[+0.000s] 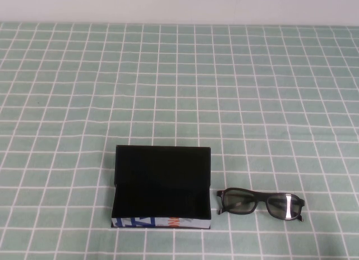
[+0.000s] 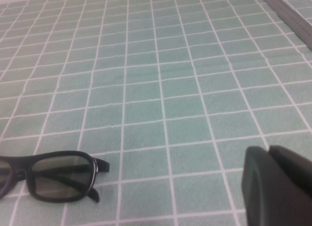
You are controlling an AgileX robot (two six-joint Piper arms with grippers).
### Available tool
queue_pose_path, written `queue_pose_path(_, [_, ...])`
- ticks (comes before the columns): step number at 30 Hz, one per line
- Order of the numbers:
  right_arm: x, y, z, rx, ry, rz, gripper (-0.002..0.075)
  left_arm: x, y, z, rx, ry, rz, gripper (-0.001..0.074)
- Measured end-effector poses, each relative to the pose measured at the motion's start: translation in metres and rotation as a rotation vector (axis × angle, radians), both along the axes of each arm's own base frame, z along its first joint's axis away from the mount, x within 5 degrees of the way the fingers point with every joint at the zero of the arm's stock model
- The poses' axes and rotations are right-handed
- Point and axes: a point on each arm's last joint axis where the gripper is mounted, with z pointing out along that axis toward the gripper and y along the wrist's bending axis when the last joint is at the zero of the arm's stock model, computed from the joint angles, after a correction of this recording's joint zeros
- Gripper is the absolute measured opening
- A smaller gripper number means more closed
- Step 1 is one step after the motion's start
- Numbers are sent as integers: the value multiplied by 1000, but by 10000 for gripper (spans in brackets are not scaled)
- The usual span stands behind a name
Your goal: Return glasses to glasses case
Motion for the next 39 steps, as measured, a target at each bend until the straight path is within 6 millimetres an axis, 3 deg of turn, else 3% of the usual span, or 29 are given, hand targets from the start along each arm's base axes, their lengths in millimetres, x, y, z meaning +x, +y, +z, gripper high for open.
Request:
queue_pose_path(17, [1, 0, 4, 0, -47, -5, -13, 2, 0, 5, 27, -67, -12, -3])
queue_pose_path(22, [3, -3, 26, -2, -290, -31, -13, 3, -6, 23, -105, -254, -49, -3])
queue_pose_path(30, [-14, -8, 78, -6, -901, -96, -13, -7, -11, 64, -266, -696, -143, -3])
queue_pose_path(39, [-33, -10, 97, -7, -1196, -129, -13, -9, -11, 68, -282, -747, -156, -3])
